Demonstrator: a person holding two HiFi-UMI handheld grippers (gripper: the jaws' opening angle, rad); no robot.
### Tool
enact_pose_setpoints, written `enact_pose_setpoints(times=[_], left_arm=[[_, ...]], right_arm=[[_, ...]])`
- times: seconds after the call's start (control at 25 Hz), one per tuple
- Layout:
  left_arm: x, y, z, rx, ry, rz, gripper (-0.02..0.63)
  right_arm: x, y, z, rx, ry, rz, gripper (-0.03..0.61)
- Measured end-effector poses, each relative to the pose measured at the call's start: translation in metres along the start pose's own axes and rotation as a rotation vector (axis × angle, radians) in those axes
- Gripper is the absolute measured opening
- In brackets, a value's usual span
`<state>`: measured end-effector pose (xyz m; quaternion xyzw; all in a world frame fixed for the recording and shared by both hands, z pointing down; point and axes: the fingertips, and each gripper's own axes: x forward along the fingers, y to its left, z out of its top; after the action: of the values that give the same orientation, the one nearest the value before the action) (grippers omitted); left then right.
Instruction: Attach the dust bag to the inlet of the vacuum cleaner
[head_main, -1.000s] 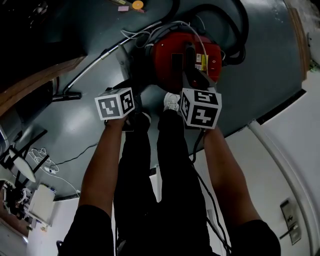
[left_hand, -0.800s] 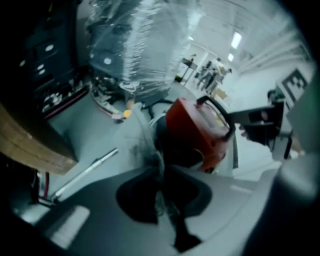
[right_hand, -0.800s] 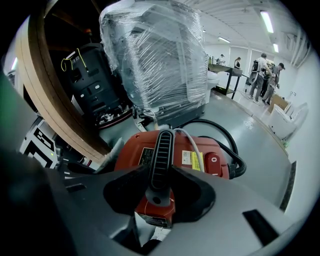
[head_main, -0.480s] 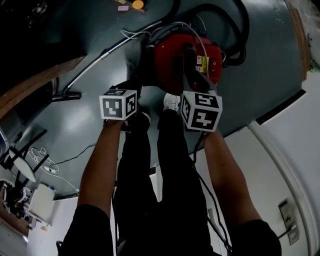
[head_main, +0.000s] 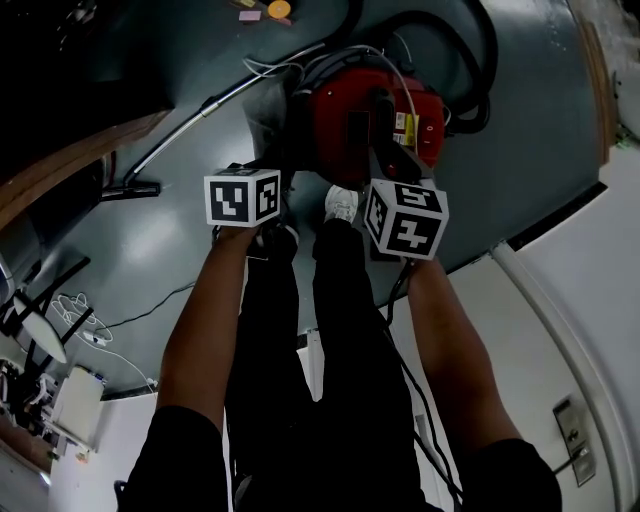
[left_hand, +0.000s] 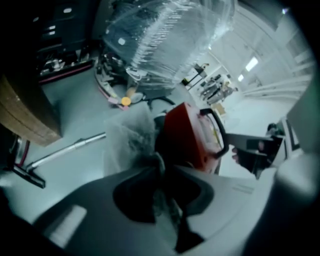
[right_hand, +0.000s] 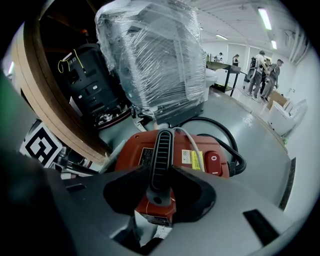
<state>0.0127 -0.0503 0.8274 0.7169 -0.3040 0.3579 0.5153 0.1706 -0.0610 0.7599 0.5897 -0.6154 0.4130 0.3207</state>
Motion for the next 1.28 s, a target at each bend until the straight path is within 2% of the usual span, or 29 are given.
enact_pose_setpoints(times=[0.08,0.12,0.24,0.32,0.4,0.44,0.52,0.64,0.76,1.12,1.28], left_arm=[[-0.004,0.001,0.002,0.039,0.006,0.048,0.073],[-0.008,-0.001,0.005,0.074,-0.01,0.075,0.097],[-0.034,-0.015,0.024,0.175,-0.111,0.138,0.183],[-0.06,-0.025,0.039,0.176,-0.175,0.168,0.15],[-0.087,-0.038,0.054,0.179,-0.218,0.198,0.012],[-0.1,-0.047,0.062,0.192,-0.236,0.205,0.0],[-0.125,-0.07,0.081,0.196,-0.276,0.186,0.0],[-0.169,-0.114,0.112,0.157,-0.333,0.118,-0.003],[-0.216,-0.154,0.141,0.162,-0.376,0.113,-0.003],[-0.352,-0.256,0.202,0.241,-0.531,0.142,-0.002],[-0.402,-0.3,0.22,0.299,-0.615,0.148,-0.002]], right_arm=[[0.0,0.001,0.001,-0.008,0.017,-0.002,0.135],[-0.001,0.001,0.002,-0.013,0.022,-0.01,0.138],[-0.016,0.001,0.013,-0.025,-0.008,-0.049,0.109],[-0.034,0.007,0.026,-0.014,-0.034,-0.049,0.038],[-0.058,0.015,0.042,0.021,-0.076,-0.025,0.0],[-0.072,0.019,0.052,0.041,-0.104,-0.013,0.0],[-0.099,0.024,0.073,0.08,-0.156,0.011,-0.002],[-0.141,0.031,0.102,0.144,-0.206,0.071,-0.002],[-0.184,0.038,0.132,0.167,-0.259,0.125,-0.002],[-0.319,0.053,0.219,0.119,-0.473,0.155,-0.002],[-0.384,0.065,0.252,0.014,-0.594,0.138,-0.002]])
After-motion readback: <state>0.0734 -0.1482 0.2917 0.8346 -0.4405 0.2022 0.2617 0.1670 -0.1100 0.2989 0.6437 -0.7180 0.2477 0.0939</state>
